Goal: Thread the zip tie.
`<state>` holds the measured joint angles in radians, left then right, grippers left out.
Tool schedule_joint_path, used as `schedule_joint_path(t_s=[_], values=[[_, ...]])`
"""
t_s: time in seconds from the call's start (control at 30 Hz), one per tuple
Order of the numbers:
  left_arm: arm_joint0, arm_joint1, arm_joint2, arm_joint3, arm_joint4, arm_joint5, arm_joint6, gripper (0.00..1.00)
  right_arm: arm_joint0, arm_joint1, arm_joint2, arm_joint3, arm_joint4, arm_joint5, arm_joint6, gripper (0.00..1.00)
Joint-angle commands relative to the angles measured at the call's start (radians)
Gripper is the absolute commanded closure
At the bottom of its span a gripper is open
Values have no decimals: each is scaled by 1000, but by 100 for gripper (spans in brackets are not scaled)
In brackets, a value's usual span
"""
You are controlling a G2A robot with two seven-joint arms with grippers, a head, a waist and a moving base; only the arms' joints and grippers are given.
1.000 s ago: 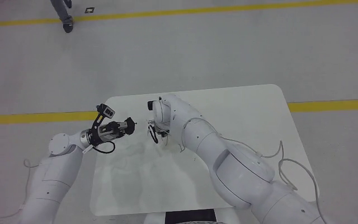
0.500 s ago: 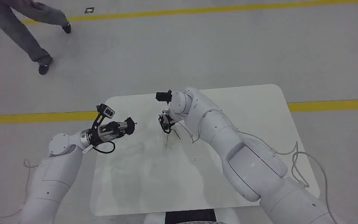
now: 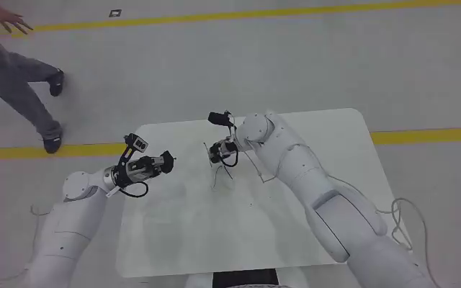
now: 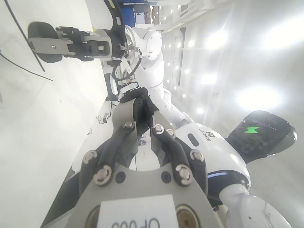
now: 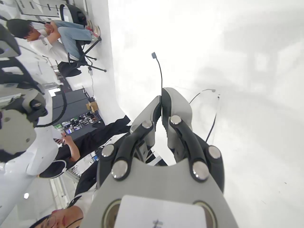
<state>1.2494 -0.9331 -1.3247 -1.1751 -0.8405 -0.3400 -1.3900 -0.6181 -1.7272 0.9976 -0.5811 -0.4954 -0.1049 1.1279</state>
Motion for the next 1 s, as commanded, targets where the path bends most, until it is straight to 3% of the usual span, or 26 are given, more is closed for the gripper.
schedule_joint_path(t_s=[0.0, 0.37, 0.57, 0.7, 0.77, 0.93, 0.97], values=[[0, 0, 0, 0, 0, 0, 0, 100, -4, 2, 3, -11, 1, -2, 6, 100], [0, 0, 0, 0, 0, 0, 0, 100, -6, 3, 4, -13, 2, -2, -2, 100], [0, 0, 0, 0, 0, 0, 0, 100, -47, 37, 73, -80, 34, 16, -53, 100], [0, 0, 0, 0, 0, 0, 0, 100, -117, 63, 124, -203, 41, 65, -106, 100], [0, 0, 0, 0, 0, 0, 0, 100, -175, 74, 144, -301, 35, 111, -160, 100], [0, 0, 0, 0, 0, 0, 0, 100, -316, 85, 132, -547, -23, 248, -277, 100], [0, 0, 0, 0, 0, 0, 0, 100, -334, 87, 123, -584, -45, 252, -296, 100]])
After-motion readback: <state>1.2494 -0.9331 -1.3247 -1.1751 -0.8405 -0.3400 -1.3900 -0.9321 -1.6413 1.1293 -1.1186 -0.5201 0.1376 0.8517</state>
